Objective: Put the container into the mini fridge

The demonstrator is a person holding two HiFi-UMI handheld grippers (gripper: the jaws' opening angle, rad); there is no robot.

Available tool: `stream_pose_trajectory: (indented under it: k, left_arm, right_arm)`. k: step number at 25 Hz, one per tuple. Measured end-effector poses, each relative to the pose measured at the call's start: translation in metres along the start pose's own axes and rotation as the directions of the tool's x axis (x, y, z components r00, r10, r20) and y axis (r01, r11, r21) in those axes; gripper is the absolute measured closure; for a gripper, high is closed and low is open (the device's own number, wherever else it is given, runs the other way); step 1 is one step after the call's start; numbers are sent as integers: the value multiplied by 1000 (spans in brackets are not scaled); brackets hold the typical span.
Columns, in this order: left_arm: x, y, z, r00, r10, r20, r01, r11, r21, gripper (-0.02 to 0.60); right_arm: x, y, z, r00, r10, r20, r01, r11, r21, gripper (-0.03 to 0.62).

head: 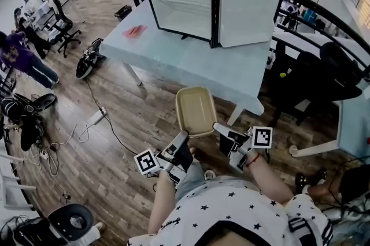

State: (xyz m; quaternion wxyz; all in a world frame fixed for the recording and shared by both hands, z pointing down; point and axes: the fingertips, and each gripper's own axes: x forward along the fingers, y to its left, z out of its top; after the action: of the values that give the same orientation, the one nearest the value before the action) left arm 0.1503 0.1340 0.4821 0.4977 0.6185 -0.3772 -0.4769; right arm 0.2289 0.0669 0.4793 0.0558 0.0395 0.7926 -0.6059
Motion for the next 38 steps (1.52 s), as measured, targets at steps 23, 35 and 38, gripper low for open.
stream_pose_trajectory:
  k: [23, 35, 38]
  left_arm:
    - [64, 15, 169, 999, -18, -41, 17, 1000, -16, 379]
    - [96, 17, 276, 995, -26, -94, 23, 999, -31, 379]
    - [105, 19, 299, 993, -34, -117, 31, 999, -31, 379]
  right_arm:
    - [144, -38, 97, 999, -5, 35, 6, 1000, -11, 378]
    - [236, -54, 147, 995, -16, 97, 18, 999, -27, 378]
    - [254, -57, 159, 992, -15, 123, 18, 999, -29, 378]
